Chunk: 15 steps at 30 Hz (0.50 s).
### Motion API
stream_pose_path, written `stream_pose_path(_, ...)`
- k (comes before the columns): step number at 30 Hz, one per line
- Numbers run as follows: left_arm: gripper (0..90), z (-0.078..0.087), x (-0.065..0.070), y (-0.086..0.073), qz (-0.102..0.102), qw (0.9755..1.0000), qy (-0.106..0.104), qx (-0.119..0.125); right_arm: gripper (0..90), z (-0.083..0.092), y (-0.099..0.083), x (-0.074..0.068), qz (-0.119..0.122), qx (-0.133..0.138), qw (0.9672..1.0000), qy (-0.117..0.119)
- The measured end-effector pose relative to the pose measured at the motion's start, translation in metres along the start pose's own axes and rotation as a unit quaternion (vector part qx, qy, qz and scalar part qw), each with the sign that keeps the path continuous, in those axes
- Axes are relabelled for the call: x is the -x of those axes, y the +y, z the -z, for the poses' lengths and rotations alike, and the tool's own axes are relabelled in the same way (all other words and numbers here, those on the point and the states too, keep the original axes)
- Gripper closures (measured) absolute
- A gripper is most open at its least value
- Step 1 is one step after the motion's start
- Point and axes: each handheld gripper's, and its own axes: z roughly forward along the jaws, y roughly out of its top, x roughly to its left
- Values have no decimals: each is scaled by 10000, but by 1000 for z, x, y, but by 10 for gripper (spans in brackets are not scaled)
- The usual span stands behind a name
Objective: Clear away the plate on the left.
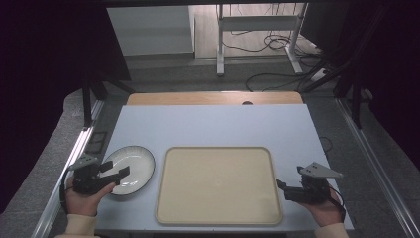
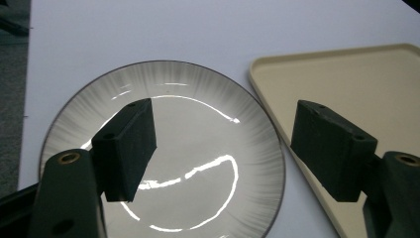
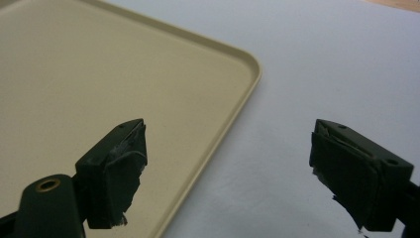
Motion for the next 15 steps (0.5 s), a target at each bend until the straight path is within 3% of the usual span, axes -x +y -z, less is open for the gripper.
stream_pose_path(4,251,1,-8,0,129,9999,6,34,158,0,-1,0,19,-13,10000,12)
stream_pose_path(15,255,4,-37,-3,313,9985,444,-67,160,-4,-1,-1,79,-104,9999,23)
